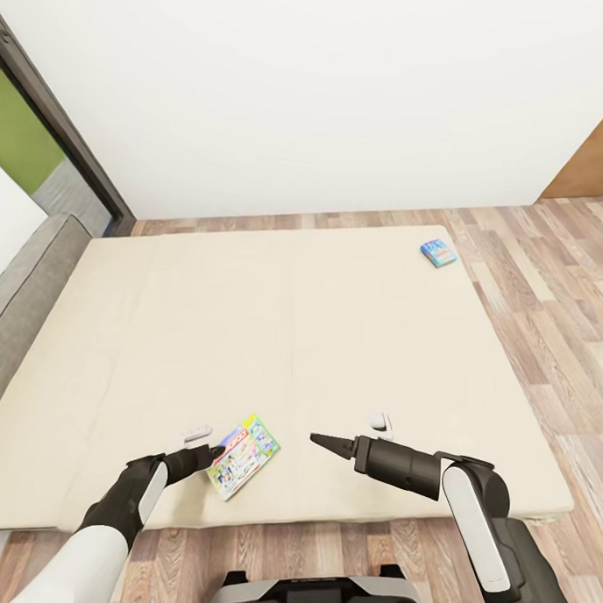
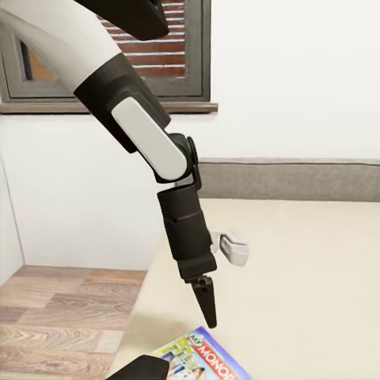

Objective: Put all the toys in the child's room - the three board games (two on the bed and one on the table), the two jigsaw puzzles on the table, and the tennis ball on the table - inside the toy box on the table in the child's room.

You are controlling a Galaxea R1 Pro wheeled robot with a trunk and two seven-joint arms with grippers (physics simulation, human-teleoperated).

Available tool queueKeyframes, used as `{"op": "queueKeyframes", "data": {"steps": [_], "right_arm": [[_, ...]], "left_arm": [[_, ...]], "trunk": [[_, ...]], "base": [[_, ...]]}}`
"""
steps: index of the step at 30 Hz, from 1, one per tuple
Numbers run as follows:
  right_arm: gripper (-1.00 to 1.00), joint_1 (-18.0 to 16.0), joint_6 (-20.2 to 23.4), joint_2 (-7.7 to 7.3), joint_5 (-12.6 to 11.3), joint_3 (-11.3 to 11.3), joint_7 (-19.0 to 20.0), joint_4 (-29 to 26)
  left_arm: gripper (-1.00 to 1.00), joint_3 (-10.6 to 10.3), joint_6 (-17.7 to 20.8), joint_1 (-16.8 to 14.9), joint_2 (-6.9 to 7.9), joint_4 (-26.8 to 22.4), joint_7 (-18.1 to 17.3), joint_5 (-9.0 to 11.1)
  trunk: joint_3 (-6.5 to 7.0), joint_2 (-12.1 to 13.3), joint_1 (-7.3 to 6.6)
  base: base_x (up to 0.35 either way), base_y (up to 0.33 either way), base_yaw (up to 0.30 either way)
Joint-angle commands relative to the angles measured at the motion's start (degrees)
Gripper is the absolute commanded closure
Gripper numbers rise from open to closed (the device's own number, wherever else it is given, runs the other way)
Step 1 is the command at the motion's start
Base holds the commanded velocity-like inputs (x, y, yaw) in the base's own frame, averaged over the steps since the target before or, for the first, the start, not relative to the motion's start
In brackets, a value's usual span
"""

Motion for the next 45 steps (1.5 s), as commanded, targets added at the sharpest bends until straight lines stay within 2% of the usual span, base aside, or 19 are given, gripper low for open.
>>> {"op": "queueKeyframes", "data": {"steps": [1, 6, 13, 20, 35, 45], "right_arm": [[-1.0, -0.04, 0.27, 0.05, 0.3, -0.13, 0.42, -0.02], [-1.0, -0.04, 0.28, 0.08, 0.3, -0.16, 0.52, -0.03], [-1.0, -0.04, 0.33, 0.05, 0.3, -0.2, 0.61, -0.02], [-1.0, -0.04, 0.5, -0.35, 0.25, -0.59, 0.88, -0.08], [-1.0, 0.05, 0.75, -0.51, 0.22, -0.65, 1.11, -0.1], [-1.0, 0.03, -0.12, -0.77, 0.22, -2.24, 3.66, -0.1]], "left_arm": [[-1.0, 0.18, 0.52, -0.02, -0.03, -0.07, -0.08, 0.59], [-1.0, 0.26, 0.5, -0.02, 0.13, -0.56, -0.19, 0.59], [-1.0, 0.42, 1.47, -0.48, 0.38, -4.04, -0.09, 0.66], [-1.0, 0.37, 1.25, -2.78, -0.22, -4.08, 0.56, 0.62], [-1.0, 0.43, 0.36, -3.22, -0.44, -4.02, 0.65, 0.66], [-1.0, 0.33, -3.22, -3.23, -0.52, -3.95, 0.64, 0.58]], "trunk": [[-0.17, -0.09, 0.03], [-0.64, -0.09, 0.03], [-1.31, -0.09, 0.03], [-1.97, -0.09, 0.03], [-2.97, -0.09, 0.03], [-2.99, -0.09, 0.03]], "base": [[0.0, 0.0, 0.0], [0.0, 0.0, 0.0], [0.0, 0.0, 0.0], [0.0, 0.0, 0.0], [0.0, 0.0, 0.0], [0.0, 0.0, 0.0]]}}
